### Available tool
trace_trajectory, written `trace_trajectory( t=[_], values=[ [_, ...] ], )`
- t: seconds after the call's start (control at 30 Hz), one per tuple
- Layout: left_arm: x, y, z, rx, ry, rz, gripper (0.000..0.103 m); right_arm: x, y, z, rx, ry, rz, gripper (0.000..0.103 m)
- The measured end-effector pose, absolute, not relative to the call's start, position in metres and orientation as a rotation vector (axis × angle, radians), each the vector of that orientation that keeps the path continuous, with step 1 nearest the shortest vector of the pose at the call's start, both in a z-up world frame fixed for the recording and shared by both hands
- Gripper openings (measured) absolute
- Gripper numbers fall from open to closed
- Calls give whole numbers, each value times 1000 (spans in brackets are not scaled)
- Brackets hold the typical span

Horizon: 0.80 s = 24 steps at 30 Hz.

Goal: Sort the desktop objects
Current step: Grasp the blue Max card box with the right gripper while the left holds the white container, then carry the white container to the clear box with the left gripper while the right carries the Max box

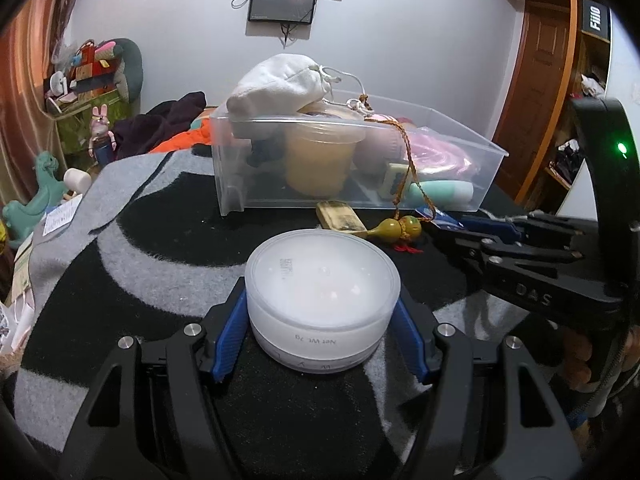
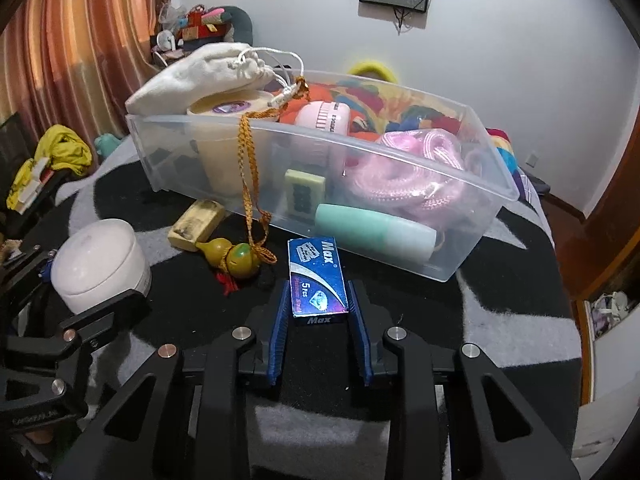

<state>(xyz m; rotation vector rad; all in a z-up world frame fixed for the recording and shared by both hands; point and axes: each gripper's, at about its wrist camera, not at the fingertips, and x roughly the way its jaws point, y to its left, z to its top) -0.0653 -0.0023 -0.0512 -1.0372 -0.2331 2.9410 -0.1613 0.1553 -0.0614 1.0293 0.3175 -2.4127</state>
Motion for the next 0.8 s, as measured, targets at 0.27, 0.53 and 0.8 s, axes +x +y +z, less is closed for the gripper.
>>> trace_trajectory(
  t=[0.27, 0.53, 0.8],
  values=[
    [-65, -12, -25, -972, -318, 2952, 65, -154, 188, -41, 986, 80, -2390, 24],
    [-74, -11, 6, -885, -367, 2949, 65, -151, 199, -23, 909, -48, -2389, 12],
    [-86, 2, 21, -836, -370, 2946, 65, -160, 200, -39, 962, 9, -2402, 10]
  ],
)
